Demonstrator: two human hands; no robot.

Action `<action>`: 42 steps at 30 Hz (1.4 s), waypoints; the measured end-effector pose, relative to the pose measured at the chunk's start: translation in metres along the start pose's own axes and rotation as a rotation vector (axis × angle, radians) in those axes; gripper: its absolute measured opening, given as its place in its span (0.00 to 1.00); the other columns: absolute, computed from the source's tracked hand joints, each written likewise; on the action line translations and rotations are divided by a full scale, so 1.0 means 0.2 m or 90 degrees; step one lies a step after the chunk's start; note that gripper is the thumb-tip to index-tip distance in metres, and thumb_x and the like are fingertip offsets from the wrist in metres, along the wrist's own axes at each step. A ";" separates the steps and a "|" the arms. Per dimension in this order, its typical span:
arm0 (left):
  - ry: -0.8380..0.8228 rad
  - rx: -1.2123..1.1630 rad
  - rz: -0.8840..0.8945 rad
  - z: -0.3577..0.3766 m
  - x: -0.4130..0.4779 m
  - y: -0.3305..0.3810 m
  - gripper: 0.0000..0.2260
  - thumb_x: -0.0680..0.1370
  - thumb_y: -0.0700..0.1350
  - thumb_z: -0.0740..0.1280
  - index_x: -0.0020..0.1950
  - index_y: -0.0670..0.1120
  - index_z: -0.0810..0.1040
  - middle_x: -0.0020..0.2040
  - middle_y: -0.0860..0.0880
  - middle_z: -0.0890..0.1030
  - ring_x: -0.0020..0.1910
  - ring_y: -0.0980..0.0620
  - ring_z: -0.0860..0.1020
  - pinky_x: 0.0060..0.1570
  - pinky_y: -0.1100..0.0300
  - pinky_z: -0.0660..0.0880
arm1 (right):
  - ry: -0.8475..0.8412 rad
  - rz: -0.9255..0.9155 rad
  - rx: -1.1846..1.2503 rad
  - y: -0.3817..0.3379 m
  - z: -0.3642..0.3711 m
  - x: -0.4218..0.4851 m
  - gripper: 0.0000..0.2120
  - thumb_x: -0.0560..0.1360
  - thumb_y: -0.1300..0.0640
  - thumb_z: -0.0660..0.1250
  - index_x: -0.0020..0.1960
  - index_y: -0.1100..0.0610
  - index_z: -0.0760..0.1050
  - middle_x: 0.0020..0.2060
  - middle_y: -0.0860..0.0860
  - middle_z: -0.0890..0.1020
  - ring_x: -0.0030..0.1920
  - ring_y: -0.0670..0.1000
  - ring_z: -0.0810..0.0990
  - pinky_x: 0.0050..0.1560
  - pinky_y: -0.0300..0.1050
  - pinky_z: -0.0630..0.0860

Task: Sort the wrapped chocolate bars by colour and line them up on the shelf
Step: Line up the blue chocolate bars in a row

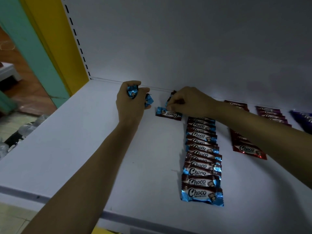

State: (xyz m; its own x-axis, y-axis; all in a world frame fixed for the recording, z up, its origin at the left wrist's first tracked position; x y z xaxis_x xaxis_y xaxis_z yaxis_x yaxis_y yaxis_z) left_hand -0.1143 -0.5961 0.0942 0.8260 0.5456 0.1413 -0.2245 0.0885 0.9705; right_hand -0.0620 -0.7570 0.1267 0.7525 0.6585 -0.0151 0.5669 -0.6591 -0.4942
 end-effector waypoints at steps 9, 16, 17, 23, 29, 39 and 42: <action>-0.020 0.014 0.020 0.01 -0.01 0.01 0.07 0.77 0.38 0.67 0.51 0.48 0.74 0.48 0.46 0.83 0.43 0.54 0.83 0.33 0.64 0.78 | 0.065 0.050 0.041 -0.01 -0.04 -0.01 0.10 0.69 0.60 0.75 0.50 0.59 0.82 0.42 0.48 0.81 0.38 0.38 0.76 0.40 0.25 0.71; -0.101 0.059 0.044 0.07 -0.05 0.01 0.03 0.79 0.41 0.66 0.50 0.49 0.75 0.44 0.47 0.83 0.42 0.52 0.83 0.31 0.64 0.77 | 0.103 0.181 0.360 0.02 -0.20 -0.08 0.17 0.72 0.64 0.71 0.59 0.54 0.73 0.44 0.58 0.80 0.38 0.49 0.79 0.38 0.39 0.81; -0.121 0.078 0.051 0.08 -0.06 0.01 0.02 0.79 0.42 0.66 0.50 0.49 0.76 0.44 0.47 0.83 0.42 0.52 0.83 0.31 0.64 0.77 | 0.104 0.190 0.368 0.02 -0.20 -0.09 0.15 0.72 0.65 0.71 0.57 0.55 0.74 0.45 0.59 0.80 0.39 0.50 0.80 0.40 0.40 0.82; -0.232 0.128 0.044 0.12 -0.10 0.05 0.03 0.78 0.47 0.67 0.50 0.50 0.79 0.39 0.51 0.83 0.32 0.57 0.81 0.29 0.64 0.78 | 0.187 0.212 0.513 0.00 -0.22 -0.08 0.10 0.71 0.66 0.71 0.46 0.57 0.71 0.42 0.58 0.82 0.35 0.50 0.82 0.35 0.38 0.80; -0.223 0.151 0.041 0.11 -0.09 0.05 0.02 0.77 0.45 0.69 0.48 0.48 0.78 0.37 0.52 0.81 0.31 0.59 0.80 0.30 0.64 0.78 | 0.123 0.120 0.403 -0.04 -0.18 -0.09 0.06 0.72 0.65 0.70 0.46 0.56 0.77 0.40 0.52 0.83 0.36 0.43 0.82 0.38 0.33 0.79; -0.093 0.055 -0.021 0.05 -0.03 0.02 0.06 0.77 0.44 0.69 0.51 0.43 0.79 0.45 0.46 0.82 0.42 0.55 0.82 0.36 0.66 0.77 | 0.102 0.118 0.062 0.03 -0.13 -0.02 0.07 0.69 0.57 0.75 0.47 0.58 0.83 0.42 0.50 0.84 0.38 0.41 0.78 0.38 0.25 0.71; -0.087 -0.042 -0.117 0.04 -0.03 0.01 0.07 0.78 0.43 0.68 0.55 0.45 0.77 0.50 0.44 0.82 0.46 0.51 0.82 0.37 0.66 0.77 | 0.066 0.105 -0.030 0.04 -0.09 0.02 0.10 0.68 0.55 0.76 0.47 0.58 0.84 0.44 0.51 0.84 0.42 0.46 0.80 0.45 0.33 0.75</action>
State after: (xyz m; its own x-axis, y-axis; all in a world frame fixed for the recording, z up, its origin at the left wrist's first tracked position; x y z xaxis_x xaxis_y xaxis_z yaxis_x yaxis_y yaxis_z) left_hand -0.1153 -0.6058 0.0962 0.9176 0.3975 -0.0074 -0.0929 0.2324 0.9682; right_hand -0.0498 -0.7659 0.1380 0.8656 0.5007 -0.0015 0.4464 -0.7731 -0.4506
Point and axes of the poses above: each hand's wrist, its own x-axis towards the middle knuckle, its own z-axis out of the palm, y = z × x, the point moved 4 cm from there along x, towards the middle knuckle
